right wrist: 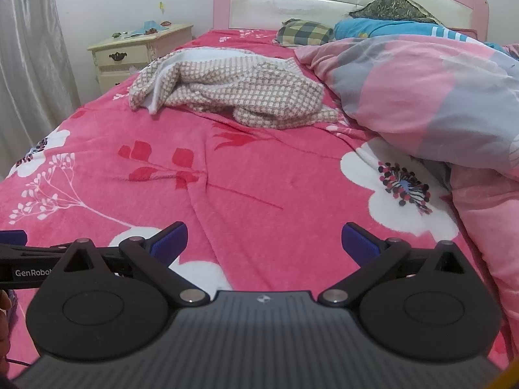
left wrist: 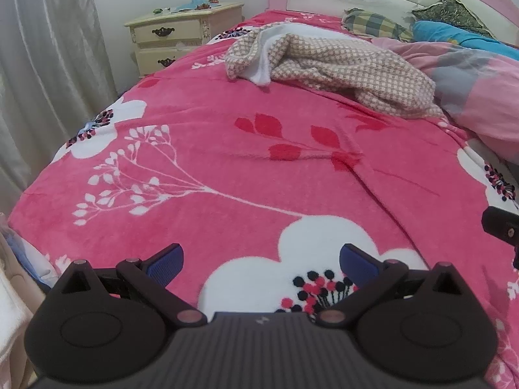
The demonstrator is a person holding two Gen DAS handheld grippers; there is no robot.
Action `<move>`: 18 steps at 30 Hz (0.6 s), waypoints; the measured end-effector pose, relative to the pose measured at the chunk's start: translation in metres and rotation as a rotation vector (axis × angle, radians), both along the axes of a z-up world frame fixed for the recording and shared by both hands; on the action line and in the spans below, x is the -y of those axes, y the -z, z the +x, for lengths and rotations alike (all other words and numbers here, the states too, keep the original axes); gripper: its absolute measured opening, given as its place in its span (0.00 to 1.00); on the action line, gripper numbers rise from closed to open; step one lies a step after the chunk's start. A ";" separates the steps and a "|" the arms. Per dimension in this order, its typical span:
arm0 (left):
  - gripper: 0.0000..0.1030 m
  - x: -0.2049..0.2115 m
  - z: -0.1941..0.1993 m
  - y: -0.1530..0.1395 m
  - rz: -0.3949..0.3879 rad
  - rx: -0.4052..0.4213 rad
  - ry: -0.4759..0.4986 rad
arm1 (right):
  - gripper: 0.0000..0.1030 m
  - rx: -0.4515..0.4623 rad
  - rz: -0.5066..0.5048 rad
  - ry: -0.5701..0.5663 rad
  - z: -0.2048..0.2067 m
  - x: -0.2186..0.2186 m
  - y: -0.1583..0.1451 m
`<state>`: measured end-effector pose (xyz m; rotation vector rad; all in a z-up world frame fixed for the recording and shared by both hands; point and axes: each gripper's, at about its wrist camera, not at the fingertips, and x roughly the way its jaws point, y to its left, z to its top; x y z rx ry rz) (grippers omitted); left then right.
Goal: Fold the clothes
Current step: 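Move both open grippers toward the crumpled checked blanket on the bed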
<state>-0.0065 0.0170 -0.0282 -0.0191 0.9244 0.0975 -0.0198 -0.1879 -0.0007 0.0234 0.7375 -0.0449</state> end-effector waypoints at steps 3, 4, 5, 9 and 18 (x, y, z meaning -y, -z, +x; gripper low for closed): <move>1.00 -0.001 0.001 0.001 -0.001 -0.006 -0.003 | 0.99 -0.003 0.002 0.000 0.001 0.000 0.001; 1.00 -0.001 0.001 0.002 -0.002 -0.007 -0.004 | 0.99 -0.004 0.002 0.000 0.001 0.000 0.001; 1.00 -0.001 0.001 0.002 -0.002 -0.008 -0.004 | 0.99 -0.004 0.002 0.000 0.002 0.000 0.001; 1.00 -0.001 0.002 0.004 -0.002 -0.013 -0.003 | 0.99 -0.010 0.005 0.003 0.003 0.000 0.003; 1.00 -0.001 0.005 0.009 -0.001 -0.027 -0.008 | 0.99 -0.017 0.006 0.005 0.006 -0.001 0.006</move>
